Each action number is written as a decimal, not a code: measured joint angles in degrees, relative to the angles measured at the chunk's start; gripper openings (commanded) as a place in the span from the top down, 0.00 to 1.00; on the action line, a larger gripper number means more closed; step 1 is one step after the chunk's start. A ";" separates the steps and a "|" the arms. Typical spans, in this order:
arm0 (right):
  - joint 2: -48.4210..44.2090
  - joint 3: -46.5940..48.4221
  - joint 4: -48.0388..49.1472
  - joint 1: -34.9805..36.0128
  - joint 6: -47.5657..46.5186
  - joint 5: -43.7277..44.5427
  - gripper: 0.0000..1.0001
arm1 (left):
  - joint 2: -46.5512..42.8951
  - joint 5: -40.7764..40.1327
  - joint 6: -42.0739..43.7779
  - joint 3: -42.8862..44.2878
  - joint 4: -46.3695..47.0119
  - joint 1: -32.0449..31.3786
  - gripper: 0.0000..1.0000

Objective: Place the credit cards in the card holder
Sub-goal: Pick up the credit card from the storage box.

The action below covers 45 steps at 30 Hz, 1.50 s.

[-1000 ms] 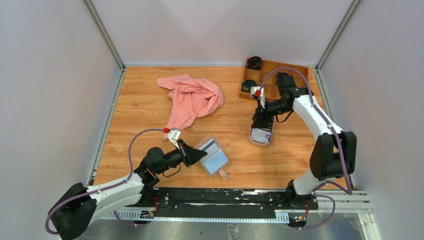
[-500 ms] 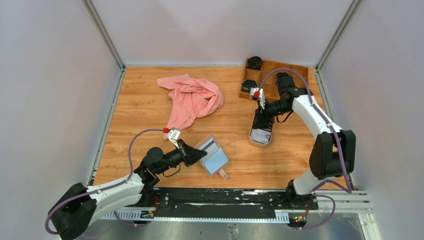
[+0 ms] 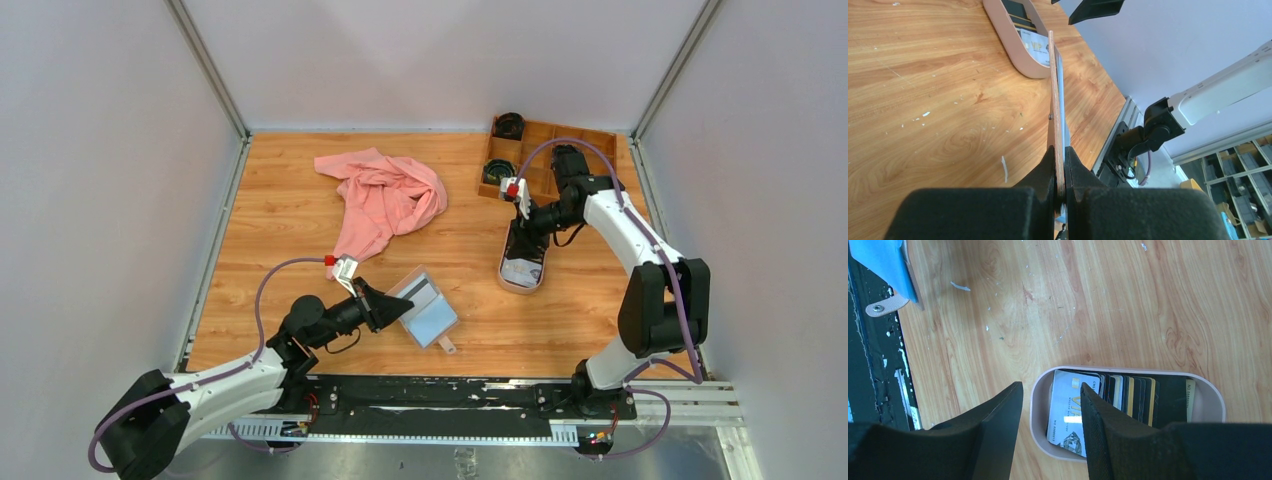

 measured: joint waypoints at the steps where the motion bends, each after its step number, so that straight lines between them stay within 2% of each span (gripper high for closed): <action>1: 0.00 0.00 0.00 0.00 0.00 0.00 0.50 | 0.00 -0.02 -0.09 0.00 0.00 0.00 1.00; 30: -0.42 -0.35 0.02 -0.02 -0.74 0.74 0.50 | 0.00 0.00 -0.79 0.00 0.00 0.00 1.00; 45: -4.20 -0.35 0.09 -0.09 -4.39 3.69 0.50 | 0.00 0.02 -0.79 0.00 0.00 0.00 1.00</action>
